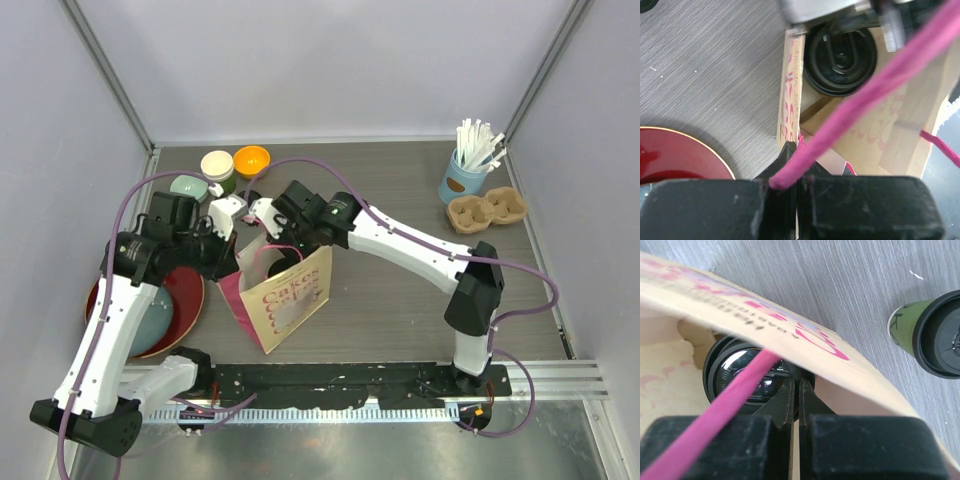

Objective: Pack the takeout coffee

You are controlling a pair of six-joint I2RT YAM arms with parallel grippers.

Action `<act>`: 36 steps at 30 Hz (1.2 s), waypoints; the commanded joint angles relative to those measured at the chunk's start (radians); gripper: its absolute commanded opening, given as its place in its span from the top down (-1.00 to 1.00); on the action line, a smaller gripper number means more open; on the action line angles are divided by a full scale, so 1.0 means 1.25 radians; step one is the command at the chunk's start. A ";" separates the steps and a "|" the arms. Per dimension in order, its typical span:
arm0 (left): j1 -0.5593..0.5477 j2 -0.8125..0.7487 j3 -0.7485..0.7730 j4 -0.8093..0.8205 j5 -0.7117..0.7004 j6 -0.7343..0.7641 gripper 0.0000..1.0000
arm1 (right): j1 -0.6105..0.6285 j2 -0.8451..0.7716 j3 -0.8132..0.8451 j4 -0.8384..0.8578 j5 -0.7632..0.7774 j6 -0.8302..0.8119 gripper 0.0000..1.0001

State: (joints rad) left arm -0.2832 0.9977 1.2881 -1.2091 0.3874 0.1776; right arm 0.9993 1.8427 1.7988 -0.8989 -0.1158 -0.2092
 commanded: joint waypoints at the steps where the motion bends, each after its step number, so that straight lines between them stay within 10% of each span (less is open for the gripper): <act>1: -0.002 -0.010 0.011 0.013 0.063 0.017 1.00 | -0.003 0.065 -0.018 -0.027 0.062 0.049 0.98; 8: -0.002 -0.009 0.021 0.003 0.057 0.027 1.00 | -0.002 0.079 -0.023 -0.029 0.089 0.058 0.87; 18: 0.000 -0.010 0.030 -0.016 0.042 0.047 1.00 | -0.002 0.012 -0.027 0.015 0.089 0.070 0.16; 36: -0.002 -0.010 0.038 -0.064 0.025 0.086 1.00 | -0.002 -0.291 -0.240 0.532 -0.128 0.132 -0.45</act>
State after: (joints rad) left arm -0.2832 0.9966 1.2976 -1.2583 0.4118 0.2684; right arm 0.9993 1.5635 1.5360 -0.4717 -0.1783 -0.0864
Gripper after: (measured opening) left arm 0.010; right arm 0.717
